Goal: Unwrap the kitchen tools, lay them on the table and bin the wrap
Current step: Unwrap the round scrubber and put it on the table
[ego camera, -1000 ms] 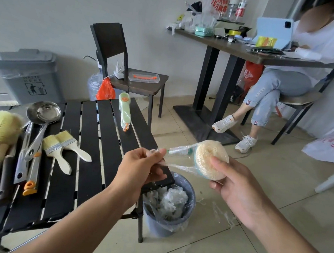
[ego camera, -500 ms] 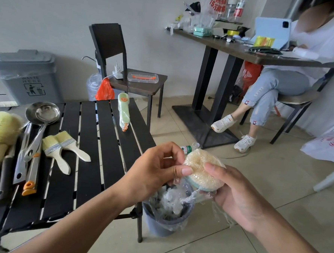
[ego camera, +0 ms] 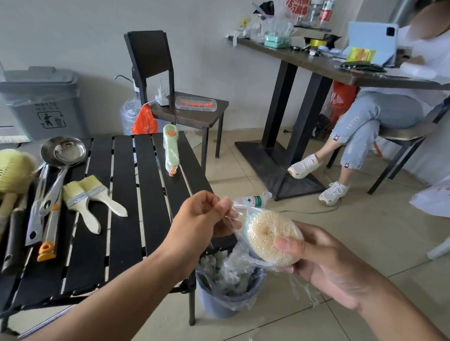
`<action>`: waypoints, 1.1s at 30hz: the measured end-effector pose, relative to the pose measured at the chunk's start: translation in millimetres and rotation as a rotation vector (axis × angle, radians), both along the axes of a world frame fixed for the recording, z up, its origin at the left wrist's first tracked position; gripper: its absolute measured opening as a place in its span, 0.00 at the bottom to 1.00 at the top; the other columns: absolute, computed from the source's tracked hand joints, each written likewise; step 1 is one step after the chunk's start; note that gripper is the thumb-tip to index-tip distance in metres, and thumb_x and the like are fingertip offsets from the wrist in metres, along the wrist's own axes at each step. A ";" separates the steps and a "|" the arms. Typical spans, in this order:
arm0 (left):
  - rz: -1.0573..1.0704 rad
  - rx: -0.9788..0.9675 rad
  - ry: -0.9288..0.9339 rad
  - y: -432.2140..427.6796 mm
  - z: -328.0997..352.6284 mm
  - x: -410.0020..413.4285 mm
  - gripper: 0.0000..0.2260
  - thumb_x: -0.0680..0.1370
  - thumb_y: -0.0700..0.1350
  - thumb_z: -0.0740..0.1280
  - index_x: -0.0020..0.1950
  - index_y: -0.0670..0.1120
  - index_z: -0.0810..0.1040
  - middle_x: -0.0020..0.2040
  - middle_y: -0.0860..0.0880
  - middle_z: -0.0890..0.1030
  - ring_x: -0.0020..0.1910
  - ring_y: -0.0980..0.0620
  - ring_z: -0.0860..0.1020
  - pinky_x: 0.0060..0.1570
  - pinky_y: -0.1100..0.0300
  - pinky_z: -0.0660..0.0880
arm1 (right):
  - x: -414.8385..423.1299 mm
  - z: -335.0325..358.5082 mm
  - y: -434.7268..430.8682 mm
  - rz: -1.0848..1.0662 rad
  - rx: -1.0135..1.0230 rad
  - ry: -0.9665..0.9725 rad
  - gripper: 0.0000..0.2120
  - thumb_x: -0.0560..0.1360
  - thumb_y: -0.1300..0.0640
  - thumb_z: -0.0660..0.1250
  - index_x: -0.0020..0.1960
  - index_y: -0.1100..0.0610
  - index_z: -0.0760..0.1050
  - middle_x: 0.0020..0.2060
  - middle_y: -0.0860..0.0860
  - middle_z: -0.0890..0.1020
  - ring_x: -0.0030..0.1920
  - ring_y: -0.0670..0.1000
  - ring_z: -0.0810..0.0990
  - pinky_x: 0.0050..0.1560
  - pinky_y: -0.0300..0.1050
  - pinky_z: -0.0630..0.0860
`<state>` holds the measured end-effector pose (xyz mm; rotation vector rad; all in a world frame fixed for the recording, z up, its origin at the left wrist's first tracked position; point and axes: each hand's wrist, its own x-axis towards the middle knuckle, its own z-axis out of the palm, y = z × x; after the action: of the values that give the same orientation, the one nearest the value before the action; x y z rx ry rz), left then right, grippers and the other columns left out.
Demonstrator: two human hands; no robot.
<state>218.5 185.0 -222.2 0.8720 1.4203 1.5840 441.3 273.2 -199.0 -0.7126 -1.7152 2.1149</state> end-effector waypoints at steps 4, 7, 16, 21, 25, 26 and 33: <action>-0.191 0.031 -0.014 1.4 4.7 -2.3 0.25 0.79 0.54 0.74 0.64 0.36 0.75 0.46 0.45 0.84 0.44 0.49 0.82 0.52 0.51 0.78 | -0.6 -1.7 1.1 -0.055 -0.068 0.039 0.27 0.72 0.50 0.78 0.70 0.55 0.80 0.55 0.55 0.83 0.46 0.49 0.79 0.35 0.40 0.72; -0.354 0.022 -0.134 0.0 7.7 -6.6 0.23 0.76 0.47 0.78 0.66 0.39 0.79 0.53 0.37 0.83 0.50 0.42 0.81 0.57 0.47 0.80 | -1.3 -4.6 2.4 -0.102 -0.193 0.119 0.33 0.68 0.47 0.83 0.69 0.57 0.81 0.56 0.59 0.84 0.42 0.54 0.82 0.32 0.39 0.72; -0.046 -0.139 -0.186 4.3 7.7 -18.2 0.15 0.72 0.42 0.76 0.53 0.34 0.83 0.38 0.41 0.78 0.29 0.52 0.73 0.32 0.63 0.76 | -13.3 -4.7 -3.9 -0.231 -0.274 0.119 0.24 0.67 0.52 0.83 0.62 0.54 0.86 0.54 0.58 0.86 0.37 0.55 0.83 0.29 0.39 0.70; -0.043 -0.054 0.182 1.1 17.5 -30.3 0.10 0.73 0.44 0.78 0.52 0.42 0.86 0.43 0.45 0.86 0.38 0.53 0.83 0.43 0.62 0.79 | -15.2 -3.3 -3.1 -0.200 -0.279 0.185 0.18 0.73 0.55 0.75 0.62 0.58 0.85 0.54 0.61 0.85 0.38 0.57 0.82 0.28 0.39 0.71; -0.112 0.178 0.405 -7.1 30.1 -27.3 0.09 0.76 0.45 0.80 0.54 0.50 0.84 0.52 0.50 0.85 0.50 0.53 0.82 0.54 0.53 0.77 | -10.8 0.3 2.2 -0.255 -0.295 0.215 0.20 0.69 0.50 0.78 0.58 0.59 0.84 0.49 0.61 0.85 0.39 0.58 0.84 0.31 0.41 0.75; -0.182 0.213 0.413 -9.8 31.7 -21.8 0.11 0.75 0.49 0.81 0.53 0.50 0.84 0.51 0.50 0.84 0.47 0.54 0.81 0.50 0.55 0.78 | -10.3 -1.4 3.2 -0.257 -0.308 0.215 0.22 0.70 0.50 0.78 0.60 0.60 0.83 0.49 0.61 0.85 0.40 0.58 0.84 0.32 0.41 0.76; -0.181 0.124 0.653 -12.0 20.1 8.7 0.15 0.68 0.59 0.82 0.45 0.55 0.82 0.41 0.54 0.85 0.35 0.53 0.81 0.37 0.59 0.80 | -18.7 -10.1 1.1 -0.234 -0.368 0.211 0.21 0.72 0.47 0.77 0.60 0.57 0.87 0.52 0.59 0.86 0.40 0.53 0.84 0.34 0.39 0.79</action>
<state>227.2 173.0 -202.1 1.6482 1.6227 1.3122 422.5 274.3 -209.1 -0.7150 -1.0901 2.2646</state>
